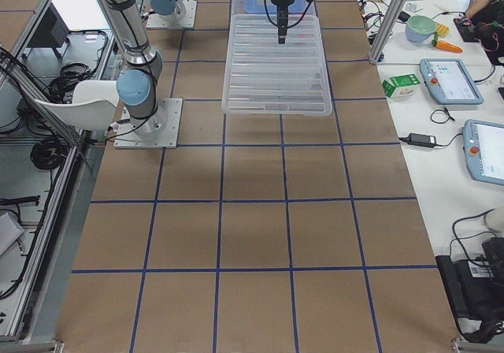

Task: Place red block in blue tray from box

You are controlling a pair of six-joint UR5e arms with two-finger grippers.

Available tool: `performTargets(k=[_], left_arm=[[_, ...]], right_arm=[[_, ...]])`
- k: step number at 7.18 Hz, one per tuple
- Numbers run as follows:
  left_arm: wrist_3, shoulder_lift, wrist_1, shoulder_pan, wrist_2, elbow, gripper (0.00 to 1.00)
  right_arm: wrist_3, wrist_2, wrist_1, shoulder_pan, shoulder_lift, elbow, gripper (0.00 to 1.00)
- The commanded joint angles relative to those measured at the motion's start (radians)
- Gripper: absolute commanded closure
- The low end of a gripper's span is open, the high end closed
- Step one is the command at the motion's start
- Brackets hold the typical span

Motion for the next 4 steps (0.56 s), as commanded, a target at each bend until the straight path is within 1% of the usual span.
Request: performTargets(k=[1,2,3,4], left_arm=[[-0.001,-0.018,0.001,0.174,-0.011,-0.017,1.00],[-0.019,-0.052,0.005,0.194,-0.010,-0.028,1.00],[-0.092,-0.092,0.006,0.196,-0.011,-0.045,1.00],[-0.096,-0.139,0.074,0.196,-0.007,-0.065,1.00]], right_arm=[[0.000,0.000,0.000,0.000,0.000,-0.001,0.00],[0.000,-0.002,0.000,0.000,0.000,-0.002,0.00],[0.000,0.000,0.000,0.000,0.000,-0.002,0.00],[0.000,0.000,0.000,0.000,0.000,-0.002,0.00]])
